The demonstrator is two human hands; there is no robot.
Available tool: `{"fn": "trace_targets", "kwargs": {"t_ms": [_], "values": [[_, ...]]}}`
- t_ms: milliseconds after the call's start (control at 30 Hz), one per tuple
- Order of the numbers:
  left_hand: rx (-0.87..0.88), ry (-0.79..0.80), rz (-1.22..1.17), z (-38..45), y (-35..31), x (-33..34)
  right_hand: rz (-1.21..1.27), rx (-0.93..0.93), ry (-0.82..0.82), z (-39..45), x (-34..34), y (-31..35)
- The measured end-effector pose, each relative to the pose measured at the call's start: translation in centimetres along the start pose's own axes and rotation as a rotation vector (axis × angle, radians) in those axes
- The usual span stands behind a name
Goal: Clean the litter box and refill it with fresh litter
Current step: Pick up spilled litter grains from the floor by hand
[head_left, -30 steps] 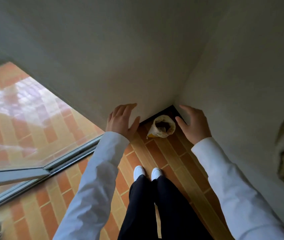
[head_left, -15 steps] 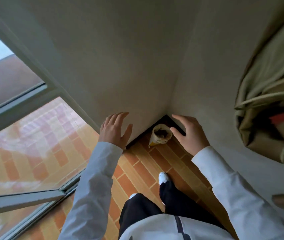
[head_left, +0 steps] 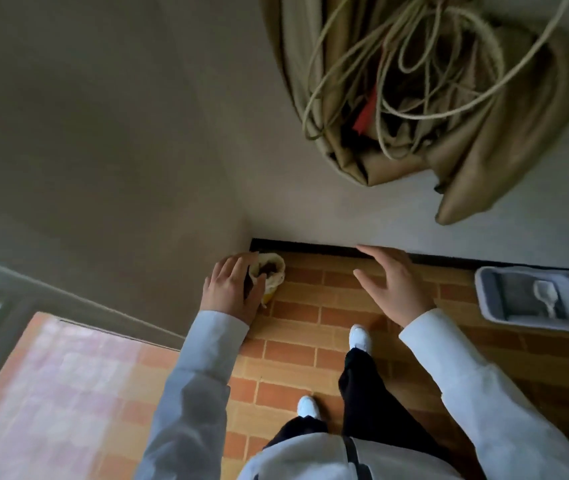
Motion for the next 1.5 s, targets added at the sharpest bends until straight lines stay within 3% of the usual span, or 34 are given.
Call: {"fn": "trace_targets", "kwargs": {"t_ms": [467,700,967,1500], "values": [[0.463,0.198,-0.184,5.4,-19.4,8.6,0.052,0.424,-0.436,-12.6,-14.4,-13.1],[0.631,0.182,-0.266,8.7,-31.0,14.1,0.114,0.544,-0.554,-14.7,-21.8,-20.0],[0.724,0.181,-0.308,12.4,-40.9,18.0,0.125,0.618,-0.589,-14.0,-28.4,-28.1],[0.731,0.296,-0.263,24.4,-52.2,27.9,0.125,0.673,-0.626,-5.3,-38.1,-41.3]]}}
Point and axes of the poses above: each hand's wrist, its own z-axis towards the middle knuckle, its own x-axis out of the palm, y = z × x, the point moved 3 cm from there along z, towards the middle knuckle, and after that the axes turned 12 degrees about x, right-handed, at the moved point
